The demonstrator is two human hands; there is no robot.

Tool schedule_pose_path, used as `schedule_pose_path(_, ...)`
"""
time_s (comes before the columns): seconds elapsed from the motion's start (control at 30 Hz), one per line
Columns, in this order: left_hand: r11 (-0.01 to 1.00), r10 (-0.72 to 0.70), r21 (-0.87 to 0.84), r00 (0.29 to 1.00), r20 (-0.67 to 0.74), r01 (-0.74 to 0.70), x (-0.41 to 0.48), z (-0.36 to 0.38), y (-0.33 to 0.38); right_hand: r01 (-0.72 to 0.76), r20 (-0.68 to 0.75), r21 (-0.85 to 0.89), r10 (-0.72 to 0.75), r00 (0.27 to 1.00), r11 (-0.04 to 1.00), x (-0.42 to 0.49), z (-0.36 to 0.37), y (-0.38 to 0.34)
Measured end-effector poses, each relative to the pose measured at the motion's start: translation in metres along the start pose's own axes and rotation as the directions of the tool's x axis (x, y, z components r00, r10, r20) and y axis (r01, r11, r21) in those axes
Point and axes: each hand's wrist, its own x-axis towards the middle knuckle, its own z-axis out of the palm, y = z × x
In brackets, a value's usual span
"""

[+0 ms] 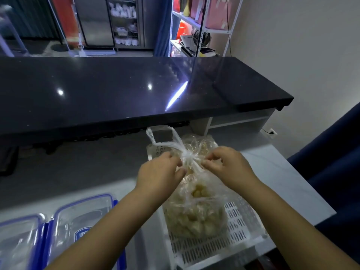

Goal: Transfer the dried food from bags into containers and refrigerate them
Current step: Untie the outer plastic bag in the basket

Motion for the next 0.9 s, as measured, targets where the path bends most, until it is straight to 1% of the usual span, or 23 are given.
schedule_pose_path(0.07, 0.999, -0.036, 0.031, 0.997, -0.065, 0.038, 0.01, 0.004, 0.002, 0.019, -0.045, -0.071, -0.022, 0.999, 0.997, 0.017, 0.007, 0.001)
schedule_pose_path(0.17, 0.997, -0.064, 0.034, 0.991, -0.119, 0.068, 0.025, 0.018, 0.007, 0.038, -0.038, -0.164, -0.045, 0.998, 0.986, 0.04, 0.024, 0.011)
schedule_pose_path(0.3, 0.989, -0.095, 0.098, 0.983, -0.158, 0.111, 0.043, 0.037, 0.009, 0.053, 0.042, -0.184, -0.046, 0.998, 0.981, 0.057, 0.04, 0.03)
schedule_pose_path(0.37, 0.987, -0.118, 0.091, 0.977, -0.175, 0.135, 0.048, 0.043, 0.011, 0.1, 0.085, -0.188, -0.086, 0.993, 0.977, 0.062, 0.046, 0.037)
schedule_pose_path(0.47, 0.988, -0.127, 0.062, 0.975, -0.184, 0.141, 0.052, 0.047, 0.011, 0.191, 0.079, -0.213, -0.178, 0.981, 0.958, 0.066, 0.053, 0.046)
schedule_pose_path(0.57, 0.988, -0.099, 0.1, 0.976, -0.194, 0.12, 0.053, 0.048, 0.009, 0.258, 0.036, -0.227, -0.256, 0.966, 0.939, 0.068, 0.054, 0.052)
schedule_pose_path(0.7, 0.983, -0.137, 0.078, 0.943, -0.302, 0.168, 0.046, 0.04, 0.004, 0.324, -0.069, -0.15, -0.337, 0.939, 0.934, 0.071, 0.042, 0.058)
schedule_pose_path(0.8, 0.979, -0.145, 0.079, 0.915, -0.376, 0.187, 0.036, 0.029, 0.002, 0.372, -0.104, -0.121, -0.385, 0.917, 0.92, 0.071, 0.028, 0.06)
schedule_pose_path(0.87, 0.976, -0.165, 0.065, 0.897, -0.41, 0.209, 0.03, 0.024, -0.004, 0.375, -0.133, -0.116, -0.388, 0.912, 0.92, 0.072, 0.02, 0.065)
schedule_pose_path(0.9, 0.972, -0.186, 0.052, 0.888, -0.421, 0.228, 0.026, 0.021, -0.008, 0.349, -0.148, -0.101, -0.361, 0.921, 0.932, 0.074, 0.016, 0.069)
